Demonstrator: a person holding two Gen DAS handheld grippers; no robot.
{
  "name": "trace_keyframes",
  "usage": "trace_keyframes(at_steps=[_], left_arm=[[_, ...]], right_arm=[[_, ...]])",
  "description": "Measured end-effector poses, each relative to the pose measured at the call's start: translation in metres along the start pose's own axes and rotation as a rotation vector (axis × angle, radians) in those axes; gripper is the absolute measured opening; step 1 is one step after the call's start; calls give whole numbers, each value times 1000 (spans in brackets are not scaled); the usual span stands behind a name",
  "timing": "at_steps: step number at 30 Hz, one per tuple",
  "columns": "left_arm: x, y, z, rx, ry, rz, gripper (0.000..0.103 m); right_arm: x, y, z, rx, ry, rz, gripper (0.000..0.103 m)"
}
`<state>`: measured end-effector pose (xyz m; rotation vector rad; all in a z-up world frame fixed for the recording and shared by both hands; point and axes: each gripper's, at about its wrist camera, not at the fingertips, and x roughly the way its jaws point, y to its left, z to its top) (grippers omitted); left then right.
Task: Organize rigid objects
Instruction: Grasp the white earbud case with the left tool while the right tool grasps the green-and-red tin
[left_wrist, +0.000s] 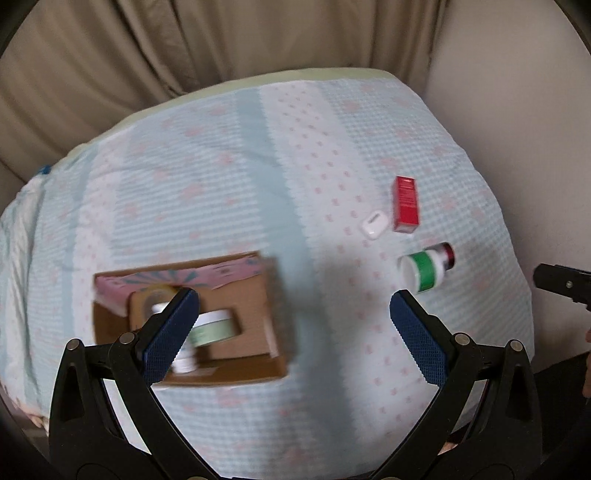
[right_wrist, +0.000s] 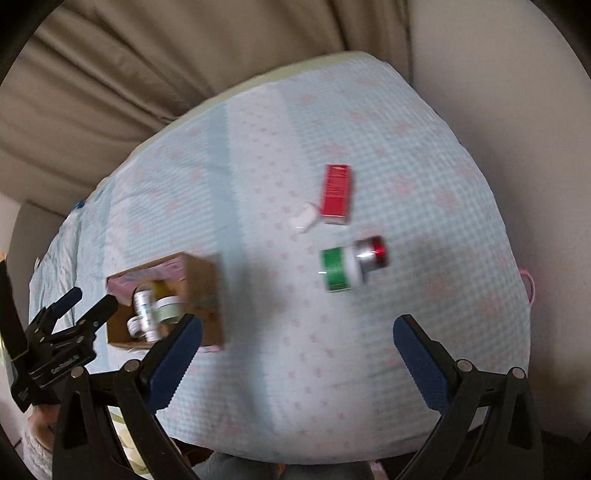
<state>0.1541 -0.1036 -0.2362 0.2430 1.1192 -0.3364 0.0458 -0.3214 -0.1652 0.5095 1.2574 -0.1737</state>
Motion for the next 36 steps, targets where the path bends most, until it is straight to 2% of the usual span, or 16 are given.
trace_keyframes(at_steps=[3, 11, 17, 25, 29, 30, 36], left_arm=[[19, -25, 14, 36, 19, 1, 103], [86, -72, 51, 152, 95, -30, 103], [155, -100, 73, 243, 172, -80, 101], [245, -128, 75, 381, 238, -118, 96], [279, -136, 74, 452, 272, -121, 76], [287, -137, 74, 470, 282, -129, 75], [310, -149, 69, 585, 287, -159, 74]], right_arm=[[15, -32, 14, 66, 28, 24, 103], [61, -82, 36, 273, 77, 77, 103], [113, -113, 43, 517, 127, 134, 103], [181, -138, 31, 838, 129, 197, 102], [206, -144, 18, 981, 116, 247, 98], [214, -145, 16, 1008, 119, 258, 97], [229, -147, 9, 1138, 73, 277, 74]])
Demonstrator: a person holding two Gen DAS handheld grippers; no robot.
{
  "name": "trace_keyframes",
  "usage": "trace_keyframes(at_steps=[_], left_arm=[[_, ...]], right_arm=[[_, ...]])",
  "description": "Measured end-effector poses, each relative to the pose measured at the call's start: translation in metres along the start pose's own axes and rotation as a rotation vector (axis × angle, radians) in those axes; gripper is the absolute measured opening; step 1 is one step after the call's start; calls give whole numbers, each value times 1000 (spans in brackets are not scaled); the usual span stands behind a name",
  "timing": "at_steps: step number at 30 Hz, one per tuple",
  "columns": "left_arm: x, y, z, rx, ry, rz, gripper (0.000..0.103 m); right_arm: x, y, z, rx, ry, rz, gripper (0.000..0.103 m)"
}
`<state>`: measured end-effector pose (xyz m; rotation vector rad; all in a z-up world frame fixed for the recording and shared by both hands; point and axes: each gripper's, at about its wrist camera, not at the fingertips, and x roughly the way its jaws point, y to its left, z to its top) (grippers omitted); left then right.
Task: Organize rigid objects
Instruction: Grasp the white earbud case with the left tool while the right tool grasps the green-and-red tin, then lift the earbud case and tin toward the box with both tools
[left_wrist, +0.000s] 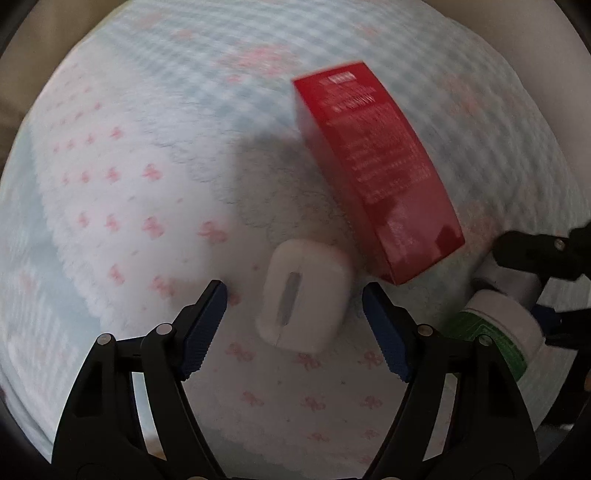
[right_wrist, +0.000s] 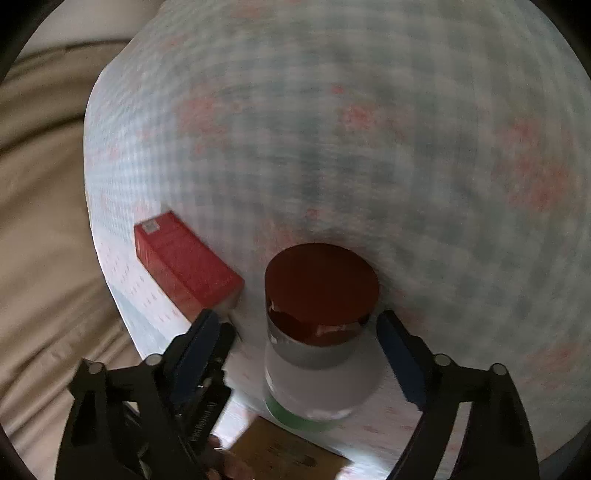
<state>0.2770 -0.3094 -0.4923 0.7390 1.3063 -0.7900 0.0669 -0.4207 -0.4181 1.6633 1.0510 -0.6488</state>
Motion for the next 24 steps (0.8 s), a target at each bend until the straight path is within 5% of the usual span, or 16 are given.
trace_keyframes(at_steps=[4, 7, 9, 24], left_arm=[[2, -3, 1, 26, -25, -4, 71], [1, -7, -1, 44, -35, -15, 56], [-1, -15, -2, 65, -42, -2, 44], [-45, -11, -3, -43, -62, -15, 44]], right_arm=[[5, -4, -1, 59, -34, -5, 63], [3, -12, 1, 77, -36, -16, 50], [3, -15, 0, 84, -34, -3, 50], [-18, 20, -1, -53, -48, -3, 49]])
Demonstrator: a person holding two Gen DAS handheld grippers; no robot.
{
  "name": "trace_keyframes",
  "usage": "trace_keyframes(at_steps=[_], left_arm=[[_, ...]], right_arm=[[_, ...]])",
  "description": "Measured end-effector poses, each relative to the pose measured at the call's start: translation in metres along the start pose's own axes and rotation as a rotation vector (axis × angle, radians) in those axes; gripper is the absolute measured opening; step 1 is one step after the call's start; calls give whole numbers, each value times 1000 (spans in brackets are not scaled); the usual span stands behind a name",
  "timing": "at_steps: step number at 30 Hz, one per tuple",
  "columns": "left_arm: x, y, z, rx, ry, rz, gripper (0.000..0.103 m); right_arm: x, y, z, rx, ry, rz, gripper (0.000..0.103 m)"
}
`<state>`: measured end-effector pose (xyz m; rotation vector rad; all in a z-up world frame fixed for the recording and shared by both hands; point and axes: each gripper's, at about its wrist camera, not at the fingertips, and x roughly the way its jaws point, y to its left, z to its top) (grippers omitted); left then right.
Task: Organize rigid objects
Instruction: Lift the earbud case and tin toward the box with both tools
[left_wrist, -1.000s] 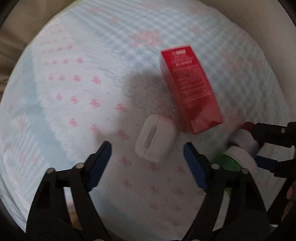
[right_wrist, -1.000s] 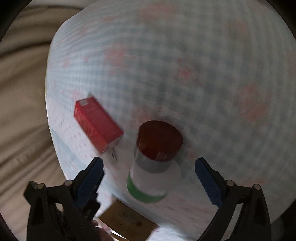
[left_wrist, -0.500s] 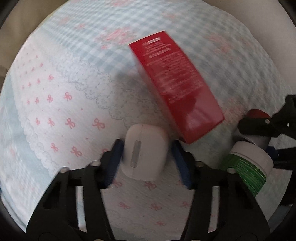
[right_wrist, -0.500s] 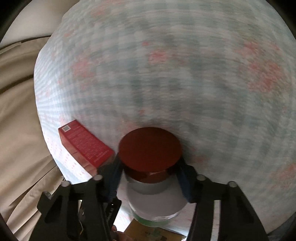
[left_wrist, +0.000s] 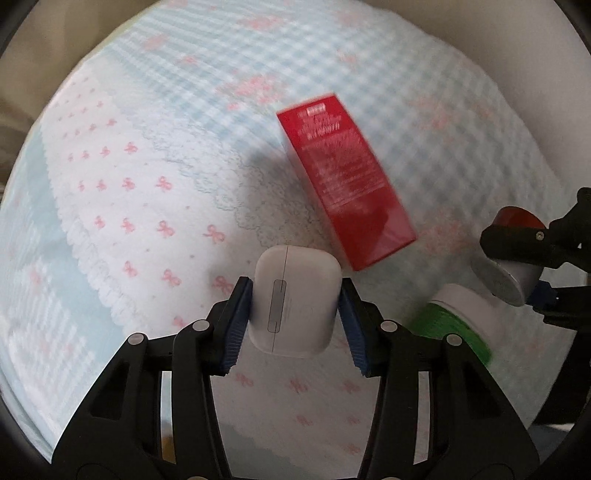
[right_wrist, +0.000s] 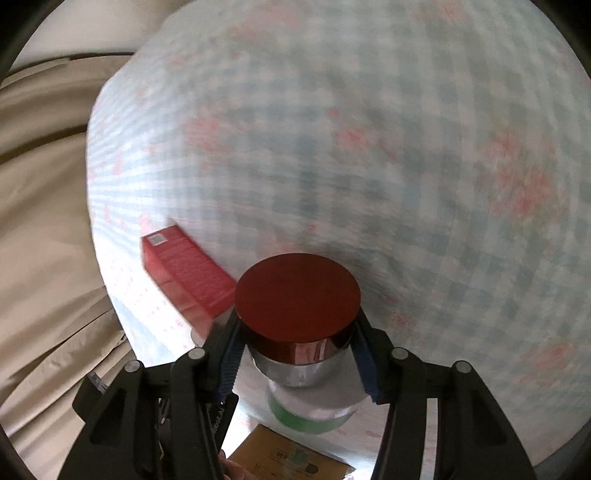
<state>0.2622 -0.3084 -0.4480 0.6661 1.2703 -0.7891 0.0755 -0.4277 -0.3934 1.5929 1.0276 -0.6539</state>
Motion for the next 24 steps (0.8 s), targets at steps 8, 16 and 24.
trace_keyframes(at_steps=[8, 16, 24], left_arm=[[-96, 12, -17, -176, -114, -9, 44], [-206, 34, -77, -387, -258, 33, 44], [-277, 82, -166, -593, -336, 134, 44]], right_arm=[[-51, 47, -27, -312, -38, -38, 49], [-121, 106, -92, -697, -58, -10, 49], [-140, 156, -179, -1032, -2, 46, 49]])
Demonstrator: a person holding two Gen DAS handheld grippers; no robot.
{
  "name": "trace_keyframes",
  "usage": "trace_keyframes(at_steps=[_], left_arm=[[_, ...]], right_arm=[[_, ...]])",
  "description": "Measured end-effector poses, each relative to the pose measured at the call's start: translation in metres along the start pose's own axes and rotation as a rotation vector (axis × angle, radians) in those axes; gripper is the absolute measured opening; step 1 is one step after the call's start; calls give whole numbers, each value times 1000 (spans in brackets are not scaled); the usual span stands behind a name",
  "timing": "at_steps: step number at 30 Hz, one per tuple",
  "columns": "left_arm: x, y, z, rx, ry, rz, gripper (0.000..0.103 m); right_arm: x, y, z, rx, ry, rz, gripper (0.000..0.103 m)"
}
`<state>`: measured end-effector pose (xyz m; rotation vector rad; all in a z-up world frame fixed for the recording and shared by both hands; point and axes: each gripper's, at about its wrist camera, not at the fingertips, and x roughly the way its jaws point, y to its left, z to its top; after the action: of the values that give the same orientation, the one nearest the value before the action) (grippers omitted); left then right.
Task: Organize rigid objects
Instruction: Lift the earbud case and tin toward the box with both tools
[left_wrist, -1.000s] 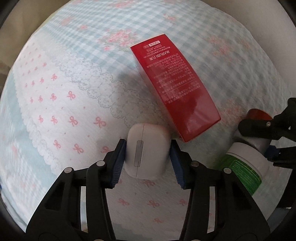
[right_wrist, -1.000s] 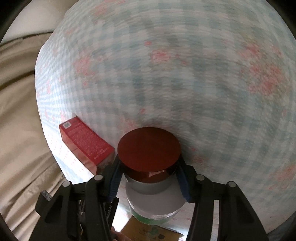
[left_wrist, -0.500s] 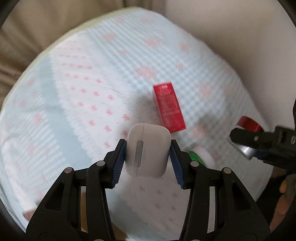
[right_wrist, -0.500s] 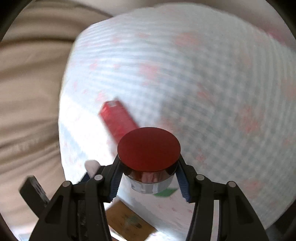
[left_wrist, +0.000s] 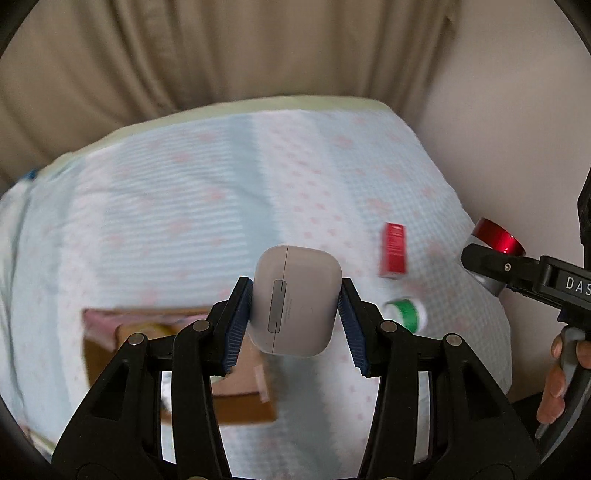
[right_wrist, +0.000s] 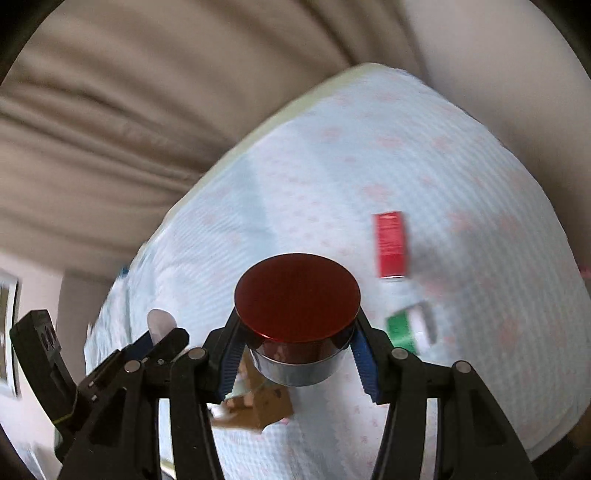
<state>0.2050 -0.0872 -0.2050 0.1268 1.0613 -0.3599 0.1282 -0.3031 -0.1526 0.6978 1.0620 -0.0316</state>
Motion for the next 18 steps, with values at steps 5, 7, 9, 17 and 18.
trace_keyframes(at_steps=[5, 7, 9, 17, 18], left_arm=[[-28, 65, -25, -82, -18, 44, 44], [-34, 95, -36, -117, -16, 46, 44], [-36, 121, -45, -135, -9, 45, 44], [-22, 216, -71, -115, 43, 23, 44], [-18, 224, -71, -105, 52, 21, 44]], right_arm=[[17, 53, -24, -79, 47, 60, 49], [23, 72, -35, -88, 71, 76, 49], [29, 88, -48, -104, 94, 76, 49], [66, 158, -99, -130, 157, 35, 49], [75, 167, -106, -126, 163, 23, 49]])
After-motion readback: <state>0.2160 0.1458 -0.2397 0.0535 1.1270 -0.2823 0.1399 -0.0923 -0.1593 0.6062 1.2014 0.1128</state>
